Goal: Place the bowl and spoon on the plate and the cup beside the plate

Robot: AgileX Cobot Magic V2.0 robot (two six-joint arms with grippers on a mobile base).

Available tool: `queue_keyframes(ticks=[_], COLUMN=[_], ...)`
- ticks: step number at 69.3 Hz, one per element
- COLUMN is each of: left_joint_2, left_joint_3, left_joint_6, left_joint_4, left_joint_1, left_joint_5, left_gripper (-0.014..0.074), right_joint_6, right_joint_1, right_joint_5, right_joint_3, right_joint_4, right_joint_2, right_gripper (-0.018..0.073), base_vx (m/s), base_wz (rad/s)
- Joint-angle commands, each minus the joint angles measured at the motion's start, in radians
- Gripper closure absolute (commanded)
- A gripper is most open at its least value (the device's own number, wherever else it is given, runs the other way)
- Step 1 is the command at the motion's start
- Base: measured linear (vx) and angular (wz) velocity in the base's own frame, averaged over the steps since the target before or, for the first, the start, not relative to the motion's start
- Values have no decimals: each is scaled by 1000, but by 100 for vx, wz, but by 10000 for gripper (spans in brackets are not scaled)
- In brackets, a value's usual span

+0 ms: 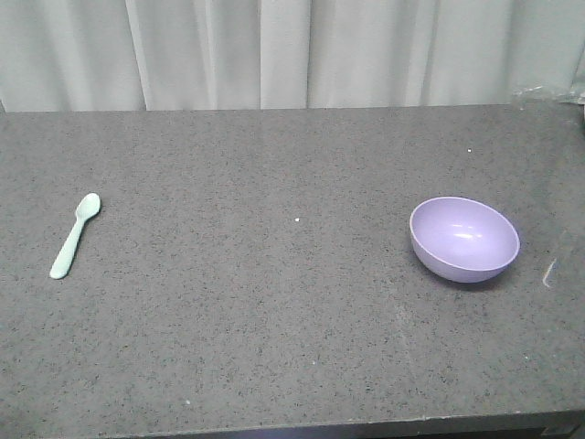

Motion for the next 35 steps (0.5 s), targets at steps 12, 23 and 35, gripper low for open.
queue_keyframes(ticks=[12,23,35], left_joint_2=[-15,-15,-15], left_joint_3=[-8,-8,-8], left_joint_6=[0,0,0], left_joint_4=[-7,-7,-7], left_joint_1=[3,3,3], left_joint_5=[-75,-75,-75], left_gripper=[603,603,603], right_joint_6=[-1,-1,-1], right_joint_1=[-5,-5,-5], right_joint_5=[-73,-73,-73], right_joint_3=[4,4,4], right_joint_4=[-3,-3,-3], right_joint_2=[-10,-10,-10], right_gripper=[565,565,565], base_vx=[0,0,0], base_wz=[0,0,0])
